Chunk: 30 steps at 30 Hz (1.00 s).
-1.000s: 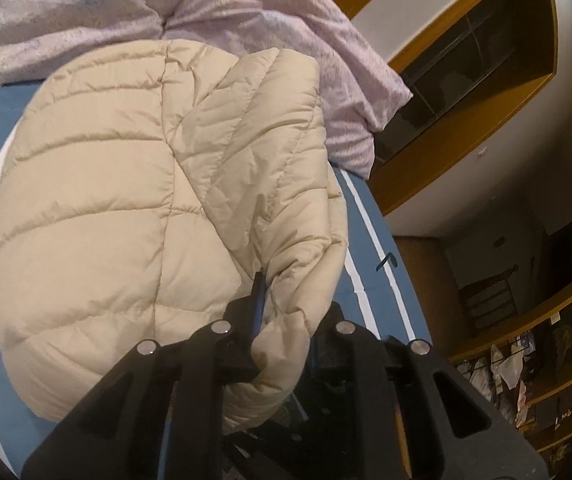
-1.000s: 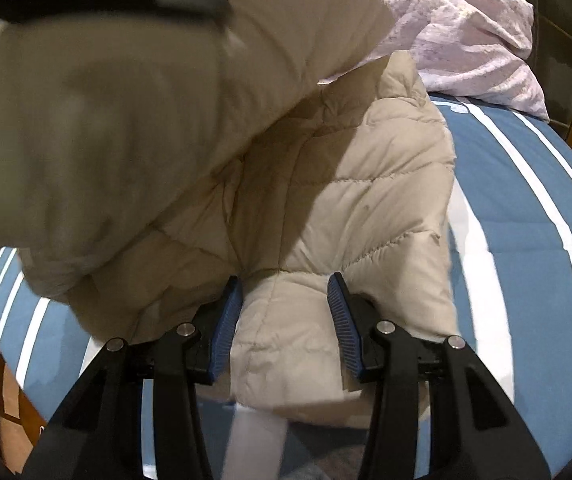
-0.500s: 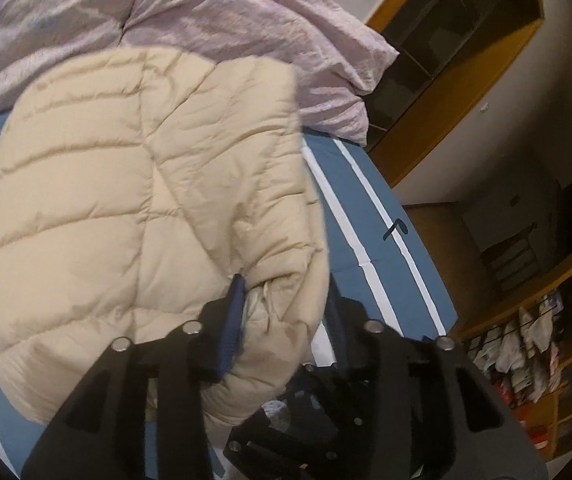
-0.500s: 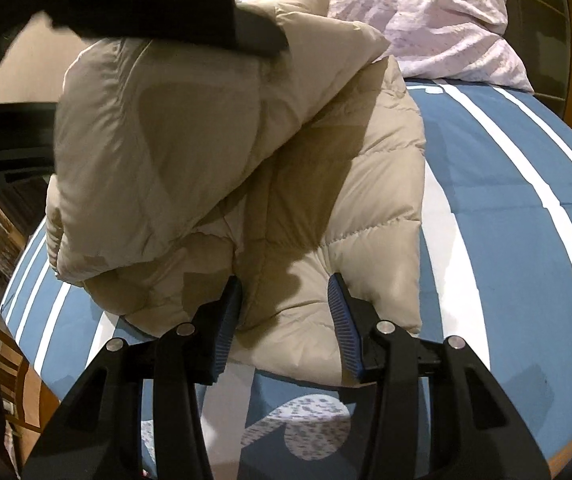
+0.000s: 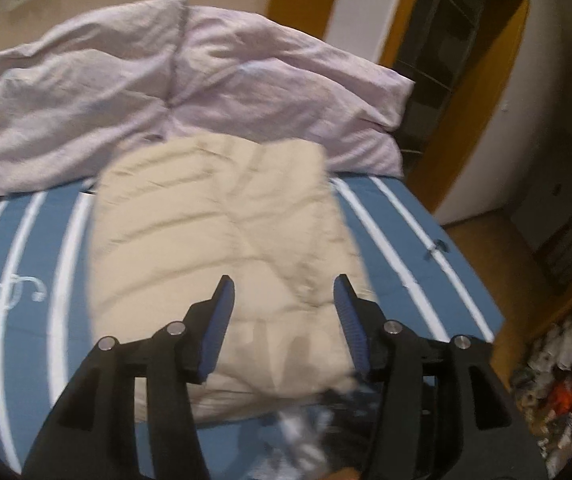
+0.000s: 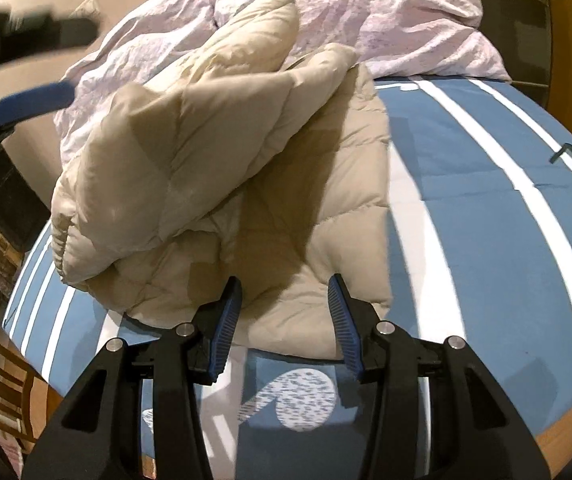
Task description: Fold large clothes
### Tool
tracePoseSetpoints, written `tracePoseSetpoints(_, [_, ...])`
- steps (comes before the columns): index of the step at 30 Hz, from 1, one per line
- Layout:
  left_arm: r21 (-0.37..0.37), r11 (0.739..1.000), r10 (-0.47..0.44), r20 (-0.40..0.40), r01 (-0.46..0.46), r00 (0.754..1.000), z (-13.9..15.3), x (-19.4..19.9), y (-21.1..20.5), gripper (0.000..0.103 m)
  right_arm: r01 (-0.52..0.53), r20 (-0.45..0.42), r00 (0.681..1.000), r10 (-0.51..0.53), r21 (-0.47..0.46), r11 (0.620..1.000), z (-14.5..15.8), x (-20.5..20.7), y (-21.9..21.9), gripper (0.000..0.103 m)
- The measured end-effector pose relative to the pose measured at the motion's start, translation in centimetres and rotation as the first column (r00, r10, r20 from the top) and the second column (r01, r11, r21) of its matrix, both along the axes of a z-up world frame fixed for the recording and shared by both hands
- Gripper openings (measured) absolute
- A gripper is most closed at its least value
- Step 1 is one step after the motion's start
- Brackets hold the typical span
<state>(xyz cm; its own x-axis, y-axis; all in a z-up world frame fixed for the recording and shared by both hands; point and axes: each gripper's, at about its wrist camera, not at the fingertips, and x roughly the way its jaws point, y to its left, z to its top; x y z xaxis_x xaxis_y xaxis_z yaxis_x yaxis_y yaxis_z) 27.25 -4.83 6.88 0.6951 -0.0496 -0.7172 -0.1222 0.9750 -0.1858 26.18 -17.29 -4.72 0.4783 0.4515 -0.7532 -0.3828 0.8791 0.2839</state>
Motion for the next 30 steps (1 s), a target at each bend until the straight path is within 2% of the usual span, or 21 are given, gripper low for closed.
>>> tracePoseSetpoints(9, [0.056,0.979,0.198,-0.049,-0.195,0.979,-1.9,1.1,7.6,0.053,0.051,-0.011,0.999,-0.051,0.0,0.999,-0.4,1.2,-1.7,0.047])
tracePoseSetpoints(14, [0.069,0.969,0.244,-0.086,-0.238,0.966,-4.1,2.2,9.5,0.053,0.085,-0.016,0.996,-0.086,-0.012,0.996,-0.4,1.9,-2.5,0.047])
tracePoseSetpoints(17, [0.037,0.972,0.233,-0.117,-0.23,0.965,-5.9,2.6,9.8,0.053,0.119,-0.033,0.992,-0.12,-0.012,0.993,-0.7,2.5,-3.5,0.047])
tracePoseSetpoints(22, [0.029,0.985,0.174,-0.131,-0.171,0.976,-8.0,3.0,8.4,0.053,0.167,-0.027,0.986,-0.167,0.002,0.986,0.0,3.2,-4.8,0.047])
tracePoseSetpoints(30, [0.012,0.993,0.119,-0.143,-0.119,0.983,-9.8,3.8,6.8,0.054,0.196,0.078,0.977,-0.2,0.05,0.979,5.0,4.6,-5.2,0.047])
